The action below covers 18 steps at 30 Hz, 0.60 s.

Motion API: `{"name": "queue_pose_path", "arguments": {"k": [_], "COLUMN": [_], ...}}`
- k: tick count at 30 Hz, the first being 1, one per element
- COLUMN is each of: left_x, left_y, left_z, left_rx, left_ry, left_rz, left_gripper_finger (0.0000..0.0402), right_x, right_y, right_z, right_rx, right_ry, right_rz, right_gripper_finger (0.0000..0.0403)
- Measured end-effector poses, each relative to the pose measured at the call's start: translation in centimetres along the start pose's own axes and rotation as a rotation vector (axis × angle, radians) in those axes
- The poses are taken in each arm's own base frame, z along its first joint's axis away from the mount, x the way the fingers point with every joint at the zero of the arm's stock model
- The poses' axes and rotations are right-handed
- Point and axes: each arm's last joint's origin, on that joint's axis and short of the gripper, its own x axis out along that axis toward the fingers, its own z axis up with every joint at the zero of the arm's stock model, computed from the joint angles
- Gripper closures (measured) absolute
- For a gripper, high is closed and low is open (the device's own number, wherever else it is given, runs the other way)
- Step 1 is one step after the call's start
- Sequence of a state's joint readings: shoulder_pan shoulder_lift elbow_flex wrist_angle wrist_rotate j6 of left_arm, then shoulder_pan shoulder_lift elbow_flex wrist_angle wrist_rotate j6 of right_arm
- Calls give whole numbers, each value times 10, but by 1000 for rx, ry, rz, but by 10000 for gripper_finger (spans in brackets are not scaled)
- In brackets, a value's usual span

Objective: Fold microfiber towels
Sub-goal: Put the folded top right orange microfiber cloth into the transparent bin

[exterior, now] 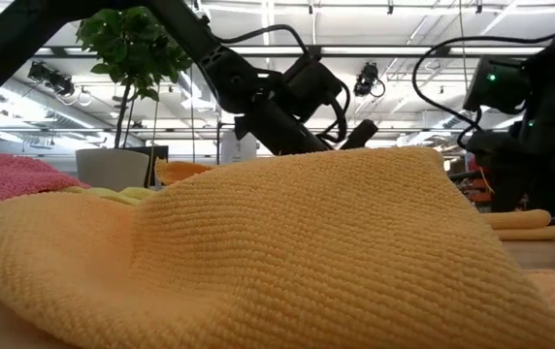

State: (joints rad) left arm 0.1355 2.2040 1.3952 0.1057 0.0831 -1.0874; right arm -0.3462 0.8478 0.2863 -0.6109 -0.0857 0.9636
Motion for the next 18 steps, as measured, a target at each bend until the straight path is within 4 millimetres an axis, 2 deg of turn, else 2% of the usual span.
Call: {"name": "queue_pose_path", "arguments": {"k": [6,11,14,18], "left_x": [2,4,5,10], "left_y": [1,2,3,7], "left_z": [-2,-4,-4,-5], "left_rx": [3,6,36,55], "left_ry": [-13,-10,-10,-14], "left_rz": [7,10,14,23], "left_gripper_finger": [122,165,202,256], "right_x": [5,6,7,8], "right_y": [-2,0,0,-1], "right_z": [-1,1,1,1], "right_rx": [-1,-2,0,0], "right_ry": [-18,-40,-43,-52], "right_rz": [27,52,40,22], "right_gripper_finger": [169,189,221,284]}}
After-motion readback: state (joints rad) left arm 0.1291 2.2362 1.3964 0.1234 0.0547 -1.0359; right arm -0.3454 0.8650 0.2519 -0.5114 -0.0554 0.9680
